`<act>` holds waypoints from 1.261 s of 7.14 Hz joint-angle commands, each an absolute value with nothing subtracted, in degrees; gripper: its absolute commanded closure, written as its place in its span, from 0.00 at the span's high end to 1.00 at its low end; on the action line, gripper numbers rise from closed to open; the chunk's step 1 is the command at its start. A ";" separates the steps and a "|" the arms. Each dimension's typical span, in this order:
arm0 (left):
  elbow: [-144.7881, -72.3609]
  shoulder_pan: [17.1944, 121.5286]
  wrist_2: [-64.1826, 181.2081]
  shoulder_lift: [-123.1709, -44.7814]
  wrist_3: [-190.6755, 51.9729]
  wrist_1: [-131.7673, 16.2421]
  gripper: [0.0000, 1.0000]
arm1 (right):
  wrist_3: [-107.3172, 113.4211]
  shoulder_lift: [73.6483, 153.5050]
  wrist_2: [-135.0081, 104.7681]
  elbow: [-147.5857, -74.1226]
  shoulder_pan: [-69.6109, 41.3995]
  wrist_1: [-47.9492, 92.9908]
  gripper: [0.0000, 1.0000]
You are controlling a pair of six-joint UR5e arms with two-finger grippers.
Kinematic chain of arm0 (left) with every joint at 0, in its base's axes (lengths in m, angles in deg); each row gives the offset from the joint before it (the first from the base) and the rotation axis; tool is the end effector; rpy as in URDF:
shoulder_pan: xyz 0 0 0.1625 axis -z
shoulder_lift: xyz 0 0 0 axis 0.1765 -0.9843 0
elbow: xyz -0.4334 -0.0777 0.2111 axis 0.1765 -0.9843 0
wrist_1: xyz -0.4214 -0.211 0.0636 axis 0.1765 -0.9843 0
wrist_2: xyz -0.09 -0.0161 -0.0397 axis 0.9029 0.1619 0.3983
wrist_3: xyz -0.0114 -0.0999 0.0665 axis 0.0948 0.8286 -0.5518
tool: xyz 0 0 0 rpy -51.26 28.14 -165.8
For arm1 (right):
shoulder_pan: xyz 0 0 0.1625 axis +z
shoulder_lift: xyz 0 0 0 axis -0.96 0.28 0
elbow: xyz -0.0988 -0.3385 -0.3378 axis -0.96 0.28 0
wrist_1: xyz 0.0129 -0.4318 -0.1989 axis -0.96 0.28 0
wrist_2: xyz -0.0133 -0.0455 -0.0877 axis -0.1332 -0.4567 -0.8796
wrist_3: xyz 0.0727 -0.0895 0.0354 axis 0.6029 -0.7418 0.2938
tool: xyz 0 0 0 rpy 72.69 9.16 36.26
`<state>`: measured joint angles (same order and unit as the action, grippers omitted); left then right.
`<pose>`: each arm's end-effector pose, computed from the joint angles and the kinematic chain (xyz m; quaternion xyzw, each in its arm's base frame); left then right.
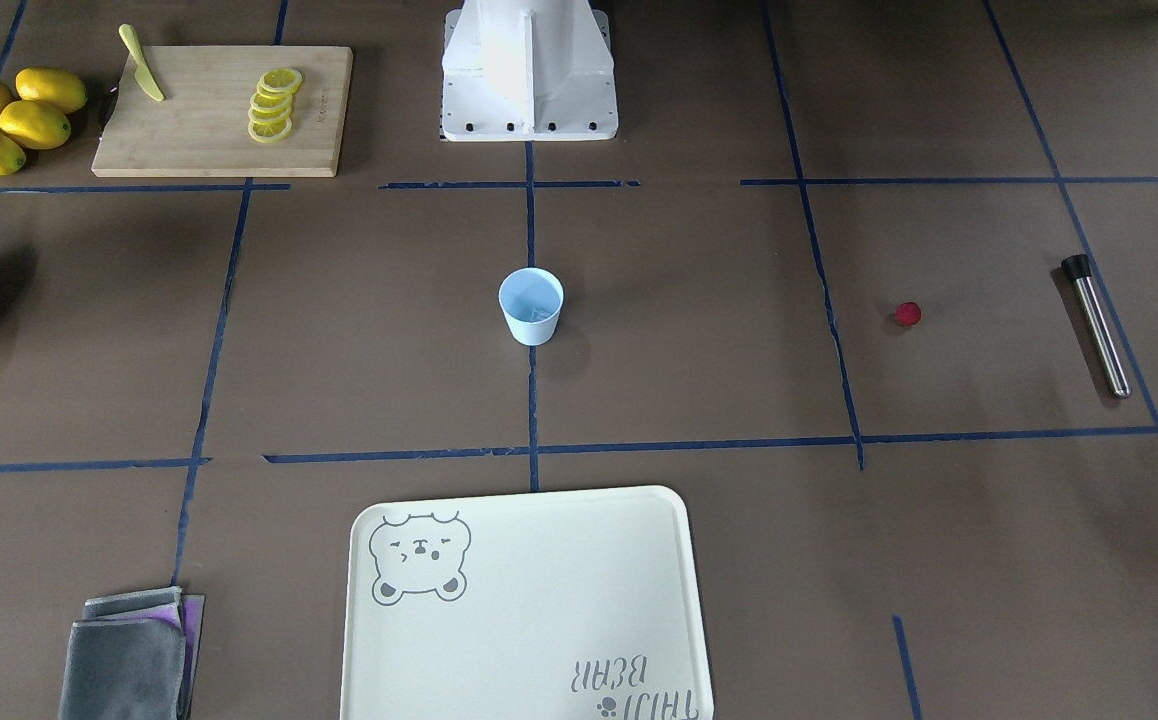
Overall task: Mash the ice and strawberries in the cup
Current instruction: 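Grasp another ice cube from the pink bowl with the right gripper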
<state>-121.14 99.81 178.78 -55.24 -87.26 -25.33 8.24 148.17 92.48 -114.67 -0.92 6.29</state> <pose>-0.0356 -0.4751 0.6872 -0.0031 0.4369 0.0210 0.8992 -0.0830 -0.4533 0.7443 0.0539 -0.3805 -0.0293 0.9228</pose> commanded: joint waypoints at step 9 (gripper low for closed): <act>-121.14 99.81 179.80 -55.24 -87.42 -25.33 1.00 | 9.40 147.83 89.66 -114.45 -4.83 5.36 0.44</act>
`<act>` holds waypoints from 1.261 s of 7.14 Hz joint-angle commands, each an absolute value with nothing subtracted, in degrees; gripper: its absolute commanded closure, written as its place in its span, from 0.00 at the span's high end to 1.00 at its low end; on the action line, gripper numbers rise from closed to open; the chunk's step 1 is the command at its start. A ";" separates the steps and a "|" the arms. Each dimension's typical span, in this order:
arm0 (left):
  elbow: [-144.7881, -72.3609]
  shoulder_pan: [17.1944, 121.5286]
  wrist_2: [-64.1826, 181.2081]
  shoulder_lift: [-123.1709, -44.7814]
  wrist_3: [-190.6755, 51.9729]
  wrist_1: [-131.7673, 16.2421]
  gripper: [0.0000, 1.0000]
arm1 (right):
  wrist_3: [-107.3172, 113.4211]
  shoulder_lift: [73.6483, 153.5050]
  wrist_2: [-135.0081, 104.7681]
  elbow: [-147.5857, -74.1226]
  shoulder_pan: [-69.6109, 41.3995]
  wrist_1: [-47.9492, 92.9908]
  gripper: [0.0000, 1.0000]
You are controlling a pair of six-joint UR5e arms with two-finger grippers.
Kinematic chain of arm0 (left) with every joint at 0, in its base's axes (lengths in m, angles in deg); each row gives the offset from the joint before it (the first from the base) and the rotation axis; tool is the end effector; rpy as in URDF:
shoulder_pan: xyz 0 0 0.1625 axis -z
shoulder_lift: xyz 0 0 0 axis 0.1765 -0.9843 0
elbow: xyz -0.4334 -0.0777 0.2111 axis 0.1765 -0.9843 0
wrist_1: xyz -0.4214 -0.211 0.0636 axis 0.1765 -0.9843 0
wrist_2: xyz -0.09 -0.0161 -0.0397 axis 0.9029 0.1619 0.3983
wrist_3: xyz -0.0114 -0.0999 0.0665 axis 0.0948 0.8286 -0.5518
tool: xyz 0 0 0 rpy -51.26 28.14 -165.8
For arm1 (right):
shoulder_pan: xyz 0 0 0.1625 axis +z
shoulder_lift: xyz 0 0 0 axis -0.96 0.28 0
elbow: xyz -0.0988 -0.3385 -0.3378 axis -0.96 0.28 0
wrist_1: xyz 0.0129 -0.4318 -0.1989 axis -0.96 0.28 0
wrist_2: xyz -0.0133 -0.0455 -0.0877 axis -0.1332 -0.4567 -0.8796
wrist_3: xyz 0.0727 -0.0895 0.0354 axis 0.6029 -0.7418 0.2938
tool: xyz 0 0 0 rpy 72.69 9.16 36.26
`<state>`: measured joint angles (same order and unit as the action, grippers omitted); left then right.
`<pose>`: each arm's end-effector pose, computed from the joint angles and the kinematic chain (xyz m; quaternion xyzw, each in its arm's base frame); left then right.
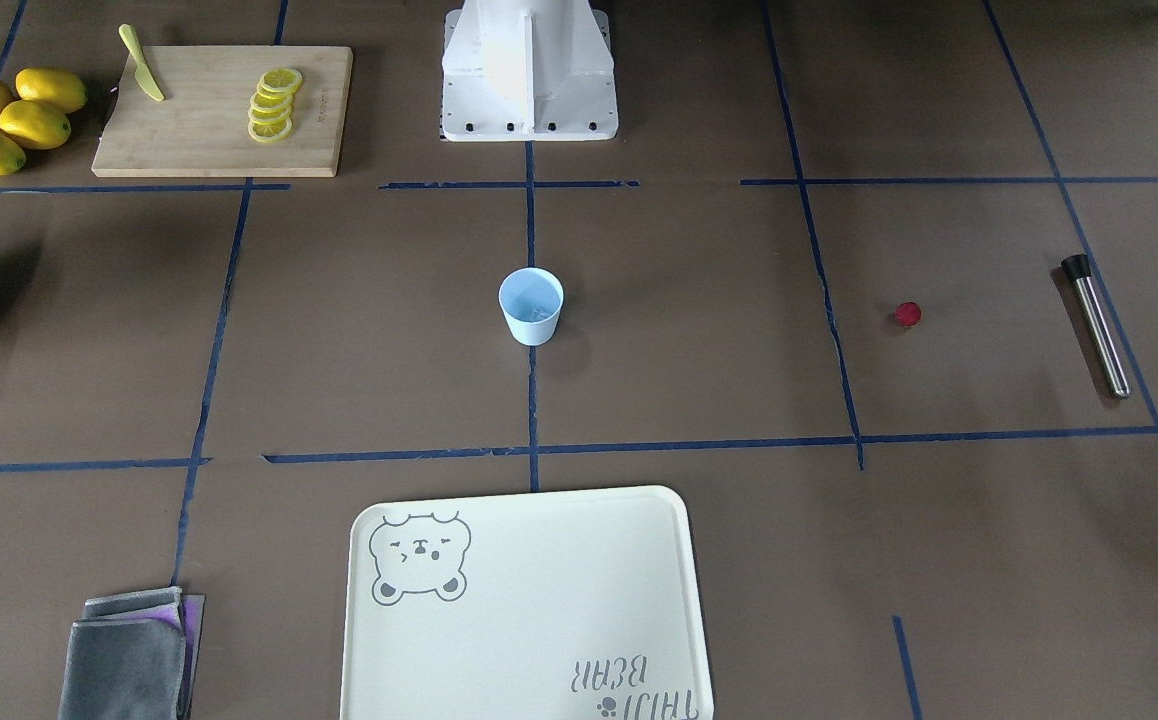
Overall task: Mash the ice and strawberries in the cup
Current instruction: 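Grasp another ice cube from the pink bowl with the right gripper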
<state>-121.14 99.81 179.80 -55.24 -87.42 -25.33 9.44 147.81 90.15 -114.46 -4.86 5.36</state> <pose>-0.0342 -0.4751 0.6855 -0.0022 0.4449 0.0220 0.8953 -0.1123 -0.4528 0.7444 0.0533 -0.3683 -0.0507 0.9268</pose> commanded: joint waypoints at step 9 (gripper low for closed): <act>-121.32 99.81 179.80 -55.24 -87.42 -25.33 1.00 | 59.91 132.87 89.40 -132.38 -21.22 8.26 0.01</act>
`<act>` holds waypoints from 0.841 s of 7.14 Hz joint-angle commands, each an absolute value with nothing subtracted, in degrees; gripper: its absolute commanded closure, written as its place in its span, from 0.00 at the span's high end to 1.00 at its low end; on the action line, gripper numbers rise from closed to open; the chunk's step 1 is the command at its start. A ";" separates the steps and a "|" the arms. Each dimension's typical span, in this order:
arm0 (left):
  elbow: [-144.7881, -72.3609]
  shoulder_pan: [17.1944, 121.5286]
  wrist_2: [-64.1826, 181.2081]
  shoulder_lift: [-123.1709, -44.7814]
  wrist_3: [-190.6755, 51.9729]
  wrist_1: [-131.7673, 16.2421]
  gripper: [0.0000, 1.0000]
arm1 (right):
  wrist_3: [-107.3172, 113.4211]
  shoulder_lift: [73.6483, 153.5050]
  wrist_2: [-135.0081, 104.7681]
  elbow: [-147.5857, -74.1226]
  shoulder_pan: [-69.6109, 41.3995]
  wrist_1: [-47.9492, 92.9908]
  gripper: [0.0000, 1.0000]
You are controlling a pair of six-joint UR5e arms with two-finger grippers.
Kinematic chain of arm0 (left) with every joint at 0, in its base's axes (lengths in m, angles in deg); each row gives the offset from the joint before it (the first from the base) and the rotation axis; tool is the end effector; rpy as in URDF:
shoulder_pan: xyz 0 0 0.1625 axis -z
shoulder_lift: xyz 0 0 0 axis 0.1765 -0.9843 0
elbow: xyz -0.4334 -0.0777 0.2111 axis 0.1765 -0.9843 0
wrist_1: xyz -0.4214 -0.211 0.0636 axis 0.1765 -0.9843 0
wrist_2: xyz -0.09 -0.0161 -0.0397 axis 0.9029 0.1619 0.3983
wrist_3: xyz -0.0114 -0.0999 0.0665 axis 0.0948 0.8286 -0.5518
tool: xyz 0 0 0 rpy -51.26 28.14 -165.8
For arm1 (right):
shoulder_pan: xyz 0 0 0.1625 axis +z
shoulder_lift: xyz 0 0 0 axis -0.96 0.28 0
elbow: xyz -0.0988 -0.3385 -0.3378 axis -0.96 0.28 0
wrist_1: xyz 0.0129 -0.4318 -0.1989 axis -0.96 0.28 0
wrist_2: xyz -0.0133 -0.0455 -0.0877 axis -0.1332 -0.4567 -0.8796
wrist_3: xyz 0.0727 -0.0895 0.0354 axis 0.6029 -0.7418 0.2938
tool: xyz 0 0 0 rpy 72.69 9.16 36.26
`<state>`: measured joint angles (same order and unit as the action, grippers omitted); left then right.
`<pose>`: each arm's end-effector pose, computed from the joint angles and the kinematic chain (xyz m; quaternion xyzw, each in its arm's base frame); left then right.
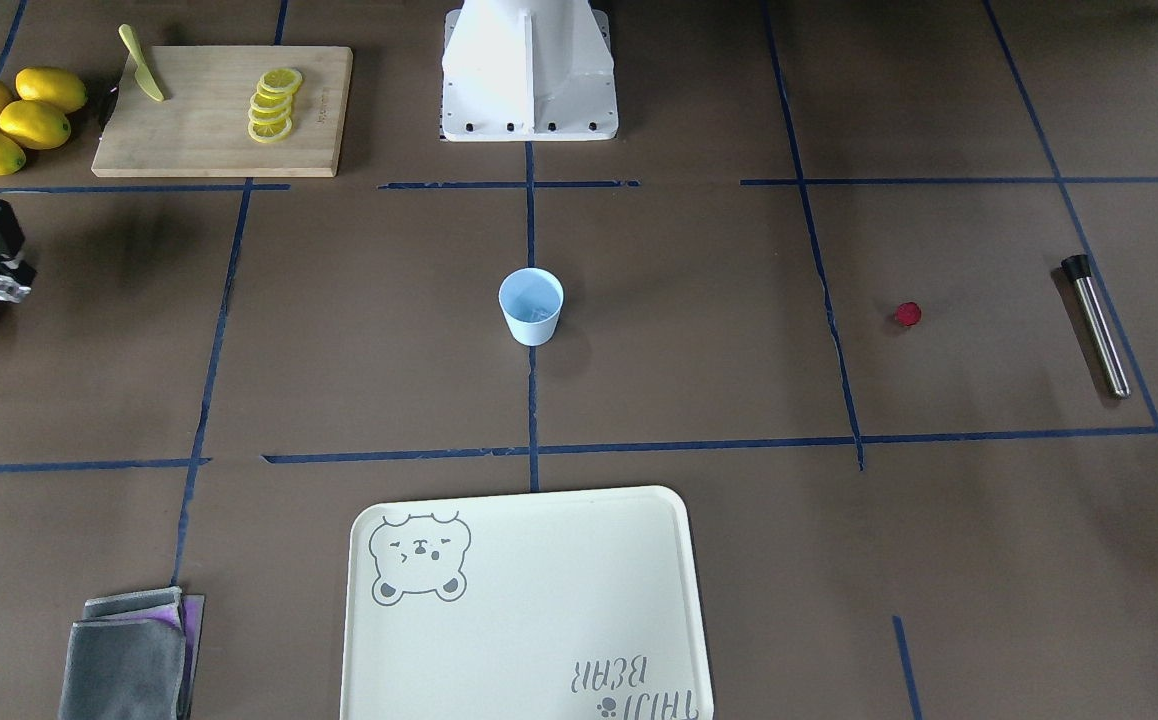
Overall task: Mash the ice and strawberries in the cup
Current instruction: 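Grasp another ice cube from the pink bowl with the right gripper, then carry the ice cube with the right gripper over the blue cup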
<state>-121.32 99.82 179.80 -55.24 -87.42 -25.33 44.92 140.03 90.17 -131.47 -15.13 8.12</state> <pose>-0.0343 -0.4752 0.6838 -0.0008 0.4449 0.0226 0.8953 -0.2211 -0.4744 0.5090 0.0417 -0.4695 0.0818 0.8781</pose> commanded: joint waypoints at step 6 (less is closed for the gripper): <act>-120.70 99.73 179.80 -55.24 -87.60 -25.24 1.00 | 89.89 99.87 69.64 -123.35 -44.01 20.92 0.02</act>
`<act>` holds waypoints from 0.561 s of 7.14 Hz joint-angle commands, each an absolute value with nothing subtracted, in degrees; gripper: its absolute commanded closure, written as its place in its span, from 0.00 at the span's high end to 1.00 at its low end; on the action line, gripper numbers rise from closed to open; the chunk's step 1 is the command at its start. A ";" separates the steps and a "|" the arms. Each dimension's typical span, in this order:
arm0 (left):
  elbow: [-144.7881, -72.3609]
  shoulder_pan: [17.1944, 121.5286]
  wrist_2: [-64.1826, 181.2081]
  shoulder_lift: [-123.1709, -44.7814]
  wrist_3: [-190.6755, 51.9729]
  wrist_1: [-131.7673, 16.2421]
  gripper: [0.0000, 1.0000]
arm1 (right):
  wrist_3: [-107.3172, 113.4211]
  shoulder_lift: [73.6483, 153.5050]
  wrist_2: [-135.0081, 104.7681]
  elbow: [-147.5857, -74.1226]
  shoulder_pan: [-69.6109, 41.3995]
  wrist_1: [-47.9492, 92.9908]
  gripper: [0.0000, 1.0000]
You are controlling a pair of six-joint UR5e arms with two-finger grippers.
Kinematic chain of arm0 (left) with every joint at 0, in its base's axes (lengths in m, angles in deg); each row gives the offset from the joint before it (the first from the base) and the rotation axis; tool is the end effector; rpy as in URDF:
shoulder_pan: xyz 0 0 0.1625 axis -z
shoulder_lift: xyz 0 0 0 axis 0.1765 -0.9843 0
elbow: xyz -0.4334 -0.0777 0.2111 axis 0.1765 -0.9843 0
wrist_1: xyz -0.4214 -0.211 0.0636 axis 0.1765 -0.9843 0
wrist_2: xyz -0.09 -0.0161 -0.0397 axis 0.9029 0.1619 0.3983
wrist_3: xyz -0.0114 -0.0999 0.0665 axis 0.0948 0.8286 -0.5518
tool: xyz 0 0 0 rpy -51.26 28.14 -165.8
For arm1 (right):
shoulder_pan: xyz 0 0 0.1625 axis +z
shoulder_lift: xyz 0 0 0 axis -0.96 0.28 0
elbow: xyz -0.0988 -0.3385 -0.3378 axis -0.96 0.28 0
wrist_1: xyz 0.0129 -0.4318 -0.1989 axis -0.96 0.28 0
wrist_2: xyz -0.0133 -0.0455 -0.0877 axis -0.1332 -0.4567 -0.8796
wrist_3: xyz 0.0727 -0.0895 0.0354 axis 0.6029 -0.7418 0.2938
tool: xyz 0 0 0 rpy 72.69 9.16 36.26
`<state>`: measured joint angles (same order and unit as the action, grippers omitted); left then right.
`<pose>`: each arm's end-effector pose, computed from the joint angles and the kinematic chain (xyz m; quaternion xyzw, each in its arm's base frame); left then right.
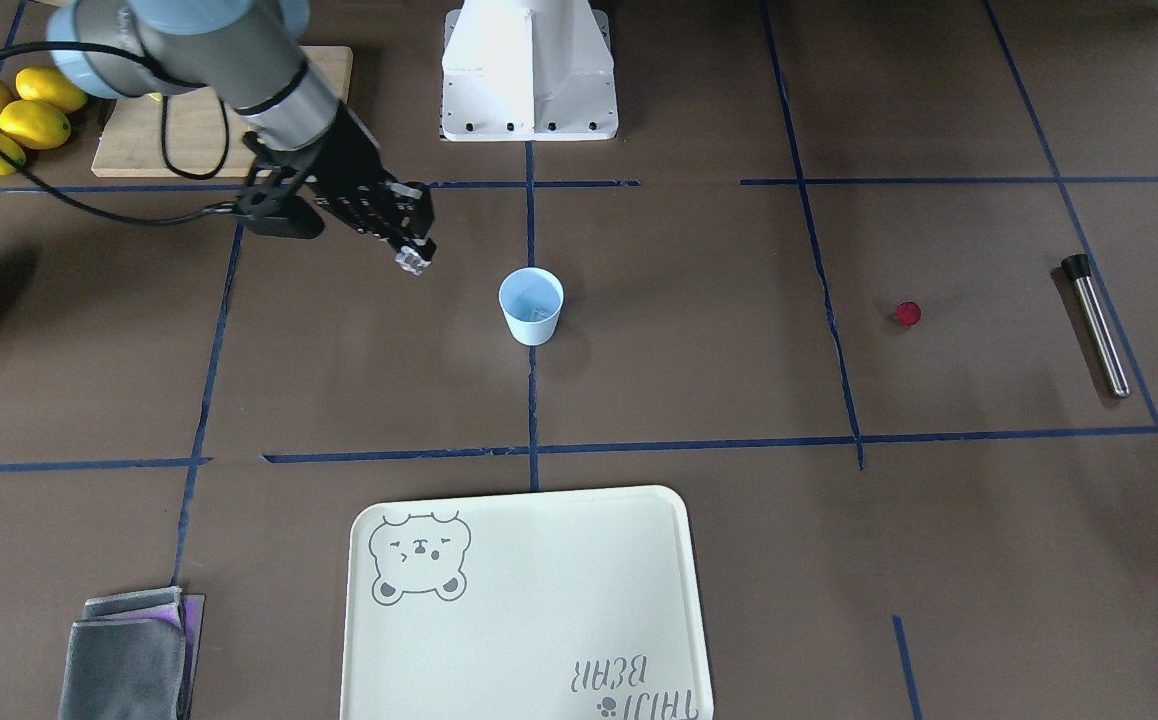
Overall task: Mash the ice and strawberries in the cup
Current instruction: 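Carry the ice cube with the right gripper over the blue cup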
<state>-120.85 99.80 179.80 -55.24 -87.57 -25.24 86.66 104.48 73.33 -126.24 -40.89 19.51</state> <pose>-0.0342 -0.4748 0.6885 -0.0046 0.4450 0.0218 0.8953 -0.5326 -0.4499 0.2113 -0.0526 -0.5405 0.2137 0.8120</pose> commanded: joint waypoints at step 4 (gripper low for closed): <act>-120.70 99.73 179.80 -55.24 -87.60 -25.24 1.00 | 89.74 94.92 66.54 -117.09 -45.35 20.83 0.62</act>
